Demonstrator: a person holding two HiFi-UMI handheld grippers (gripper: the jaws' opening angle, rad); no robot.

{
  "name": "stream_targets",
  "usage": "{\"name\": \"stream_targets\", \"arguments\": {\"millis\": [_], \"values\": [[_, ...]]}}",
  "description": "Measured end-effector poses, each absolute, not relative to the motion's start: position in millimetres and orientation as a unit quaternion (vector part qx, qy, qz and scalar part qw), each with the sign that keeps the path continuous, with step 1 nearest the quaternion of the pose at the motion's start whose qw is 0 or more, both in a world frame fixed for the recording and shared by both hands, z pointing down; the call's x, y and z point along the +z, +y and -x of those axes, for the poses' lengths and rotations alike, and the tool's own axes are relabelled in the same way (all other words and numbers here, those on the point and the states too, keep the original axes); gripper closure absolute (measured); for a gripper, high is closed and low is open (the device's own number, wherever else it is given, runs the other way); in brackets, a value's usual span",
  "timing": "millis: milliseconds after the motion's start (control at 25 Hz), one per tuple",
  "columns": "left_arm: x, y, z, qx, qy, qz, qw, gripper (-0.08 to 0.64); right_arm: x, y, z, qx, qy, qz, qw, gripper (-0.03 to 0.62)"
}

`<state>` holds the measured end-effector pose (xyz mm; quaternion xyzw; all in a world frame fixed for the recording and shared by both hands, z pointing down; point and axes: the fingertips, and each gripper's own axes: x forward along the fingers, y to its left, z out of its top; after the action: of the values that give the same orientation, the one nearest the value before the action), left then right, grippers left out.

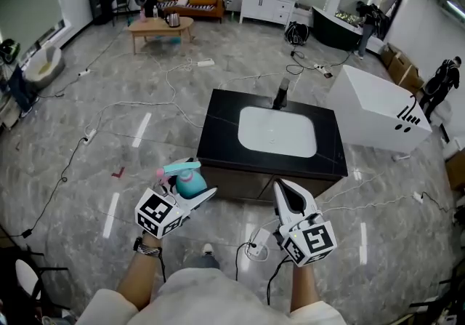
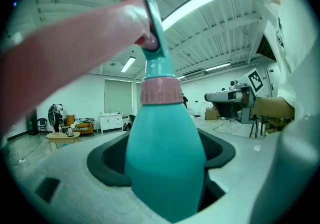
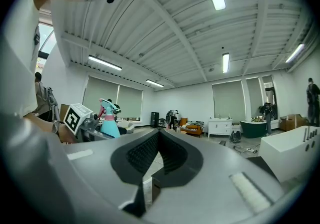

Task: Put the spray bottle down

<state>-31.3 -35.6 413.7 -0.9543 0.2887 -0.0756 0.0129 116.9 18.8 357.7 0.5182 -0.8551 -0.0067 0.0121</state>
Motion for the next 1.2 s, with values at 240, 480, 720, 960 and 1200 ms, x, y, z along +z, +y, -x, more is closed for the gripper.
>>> {"name": "stream_targets", "arguments": {"millis": [240, 480, 720, 960, 1200], "values": [[413, -97, 35, -0.071, 0.283, 0.956, 0.01, 0.167, 363, -42, -109, -0.01, -0.852, -0.523, 0.04, 0.588], [421, -144, 39, -0.072, 0.279, 0.957, 0.005, 0.167, 376, -89, -106, 0.002, -0.849, -0.526, 0.058, 0.588], [428, -179, 41, -0.073, 0.277, 0.958, -0.002, 0.167, 387, -125, -100, 0.019, -0.851, -0.521, 0.064, 0.588], [431, -203, 42, -0.073, 0.273, 0.959, -0.006, 0.167, 388, -148, -94, 0.024, -0.853, -0.519, 0.055, 0.588], [444, -228, 38, -0.076, 0.276, 0.958, -0.016, 0.166, 386, -168, -99, 0.023, -0.855, -0.518, 0.037, 0.588]]}}
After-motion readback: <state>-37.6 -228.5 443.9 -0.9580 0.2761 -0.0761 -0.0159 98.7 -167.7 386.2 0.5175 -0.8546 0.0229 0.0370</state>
